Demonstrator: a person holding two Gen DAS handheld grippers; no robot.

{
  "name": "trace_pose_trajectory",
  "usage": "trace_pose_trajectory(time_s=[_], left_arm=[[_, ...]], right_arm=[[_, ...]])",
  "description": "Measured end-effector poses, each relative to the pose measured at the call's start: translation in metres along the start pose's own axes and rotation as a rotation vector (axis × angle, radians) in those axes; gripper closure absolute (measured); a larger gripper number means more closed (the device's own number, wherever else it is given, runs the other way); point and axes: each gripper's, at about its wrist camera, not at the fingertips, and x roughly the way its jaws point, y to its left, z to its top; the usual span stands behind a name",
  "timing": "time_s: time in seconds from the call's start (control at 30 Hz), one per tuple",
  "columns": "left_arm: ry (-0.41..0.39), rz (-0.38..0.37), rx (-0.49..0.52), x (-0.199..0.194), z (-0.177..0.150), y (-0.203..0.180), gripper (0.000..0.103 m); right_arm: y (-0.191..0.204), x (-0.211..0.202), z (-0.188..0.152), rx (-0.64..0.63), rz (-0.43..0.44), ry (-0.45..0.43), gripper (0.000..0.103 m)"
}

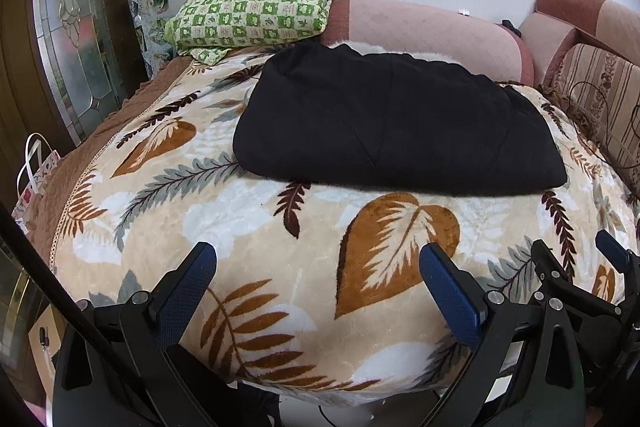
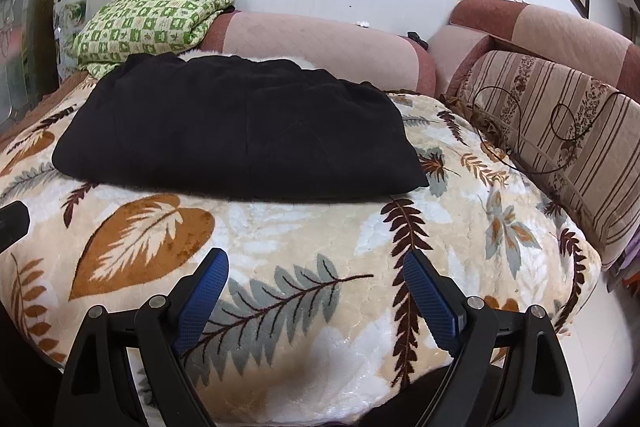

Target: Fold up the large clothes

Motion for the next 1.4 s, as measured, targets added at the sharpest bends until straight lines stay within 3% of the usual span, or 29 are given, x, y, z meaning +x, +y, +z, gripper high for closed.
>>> trace_pose_trajectory(time_s=[1.07,1.4], left_arm=[[0.046,0.003,0.009,0.017,-0.008,0.001,0.002],[0.057,0.004,0.010,0.021,-0.010,-0.001,0.002]], right_arm=[[-0.008,0.009,-0.004,0.040,0.004,0.013,0.011],[-0.007,0.002,-0.004,0.047,0.043,-0.035,0.010]])
